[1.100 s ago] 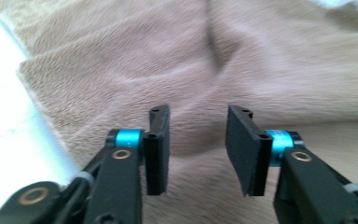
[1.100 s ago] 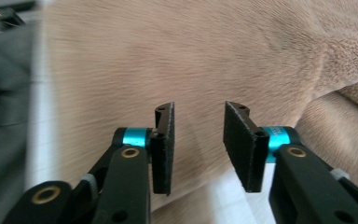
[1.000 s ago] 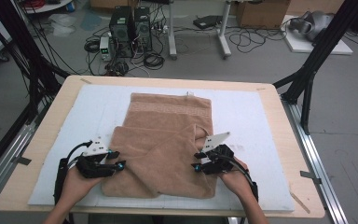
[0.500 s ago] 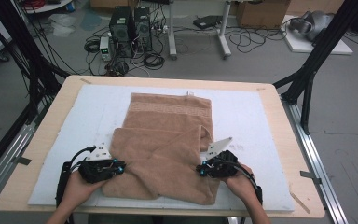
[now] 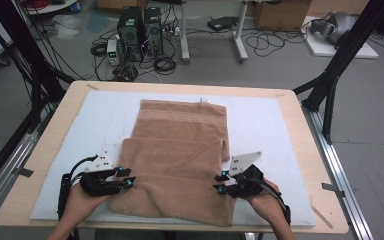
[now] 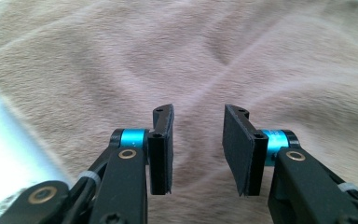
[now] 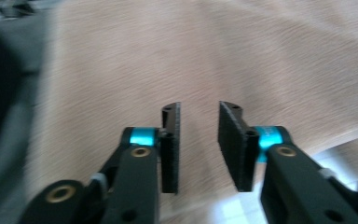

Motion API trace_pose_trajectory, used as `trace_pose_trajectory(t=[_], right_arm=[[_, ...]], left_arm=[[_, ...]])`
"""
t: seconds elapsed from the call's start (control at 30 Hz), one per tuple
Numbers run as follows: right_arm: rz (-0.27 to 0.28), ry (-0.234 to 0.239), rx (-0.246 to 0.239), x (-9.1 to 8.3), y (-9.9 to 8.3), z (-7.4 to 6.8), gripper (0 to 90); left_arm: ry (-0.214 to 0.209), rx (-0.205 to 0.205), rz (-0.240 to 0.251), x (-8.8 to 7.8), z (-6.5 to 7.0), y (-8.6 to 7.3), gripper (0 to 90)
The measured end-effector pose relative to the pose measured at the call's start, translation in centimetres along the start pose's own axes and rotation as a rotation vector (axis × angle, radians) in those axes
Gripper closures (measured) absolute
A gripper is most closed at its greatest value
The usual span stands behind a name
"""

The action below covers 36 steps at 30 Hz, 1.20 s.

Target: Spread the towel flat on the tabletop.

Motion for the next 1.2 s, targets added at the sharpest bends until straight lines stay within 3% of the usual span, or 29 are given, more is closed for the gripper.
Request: trace_pose_trajectory(t=[0.1,0.2,0.27,0.3,0.37,0.47,0.63,0.8,0.87,0.93,0.97,1.03,1.2], right_arm=[[-0.006,-0.031,0.012,1.4,0.4,1.6,64.1],[-0.062,-0.052,0.055,3.2,0.0,3.0,61.2],[-0.105,-0.048,0.07,4.1,-0.6,3.2,64.7],[-0.094,-0.049,0.069,4.2,-0.8,3.2,67.8],[-0.07,-0.041,0.094,3.9,-1.2,3.1,80.2],[-0.059,-0.019,0.104,3.5,-1.6,3.0,84.7],[-0.08,-0.006,0.088,2.3,-1.8,2.2,85.0],[-0.066,0.012,0.102,0.0,-2.7,0.9,84.5],[-0.063,0.009,0.092,-0.6,-2.8,0.5,81.2],[-0.033,-0.017,0.077,-1.1,-2.5,0.2,70.2],[-0.017,-0.023,0.08,-1.3,-2.3,0.2,68.9],[0.013,-0.004,0.065,-1.4,-1.8,0.0,62.9],[-0.03,0.043,0.04,0.9,-1.7,-0.3,51.6]], left_arm=[[0.03,-0.017,-0.013,0.4,-0.9,-0.2,61.2],[0.048,-0.019,-0.045,1.0,-1.3,-0.5,58.6],[0.033,-0.027,-0.099,1.7,-1.5,-0.9,56.8],[0.035,-0.016,-0.112,1.9,-1.4,-1.1,57.7],[0.054,0.007,-0.103,2.0,-1.2,-1.1,67.3],[0.027,0.012,-0.106,2.0,-0.9,-0.9,82.4],[0.006,0.038,-0.088,2.0,0.1,-0.5,84.0],[-0.047,0.046,-0.058,1.7,1.3,0.0,83.8],[-0.039,0.066,-0.054,1.5,1.6,0.1,79.7],[-0.047,0.056,-0.051,1.1,1.6,0.2,66.3],[-0.056,0.048,-0.046,0.9,1.6,0.2,61.5],[-0.078,0.051,-0.045,0.3,1.5,0.1,57.0],[-0.076,0.058,-0.097,0.2,1.1,-0.9,53.3]])
Point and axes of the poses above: each handheld gripper's, and its own axes: x roughly forward along the jaws, y roughly out of its top, z roughly to its right, the point moved 2 cm from there along x, roughly forward along the jaws, and after that the axes turned 4 degrees about z, right-handed, at the moved point
